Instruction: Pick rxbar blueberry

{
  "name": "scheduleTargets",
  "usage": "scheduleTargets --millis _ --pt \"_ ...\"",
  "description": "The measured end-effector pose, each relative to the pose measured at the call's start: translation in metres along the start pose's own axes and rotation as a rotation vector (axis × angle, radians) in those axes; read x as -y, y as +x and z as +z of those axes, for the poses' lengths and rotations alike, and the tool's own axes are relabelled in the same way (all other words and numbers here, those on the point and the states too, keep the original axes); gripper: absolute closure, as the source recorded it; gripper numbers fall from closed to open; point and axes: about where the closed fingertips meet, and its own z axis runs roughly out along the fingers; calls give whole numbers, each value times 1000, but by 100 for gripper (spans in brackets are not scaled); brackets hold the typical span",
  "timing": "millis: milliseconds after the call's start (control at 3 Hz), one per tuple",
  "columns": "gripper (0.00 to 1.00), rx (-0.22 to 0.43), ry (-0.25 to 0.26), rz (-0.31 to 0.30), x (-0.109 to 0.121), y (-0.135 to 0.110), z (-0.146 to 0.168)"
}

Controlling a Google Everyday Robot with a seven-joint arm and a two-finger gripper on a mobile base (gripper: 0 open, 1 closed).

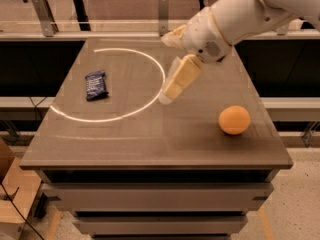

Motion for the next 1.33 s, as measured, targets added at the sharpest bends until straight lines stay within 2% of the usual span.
scheduleTargets --millis 333,667,1000,1333 --pt "0 46 4 4 30 -6 33" --pt "0 87 -18 -2 51 -14 66" --pt "0 102 -65 -34 65 -22 101" --pt "0 102 -65 -34 65 -22 101"
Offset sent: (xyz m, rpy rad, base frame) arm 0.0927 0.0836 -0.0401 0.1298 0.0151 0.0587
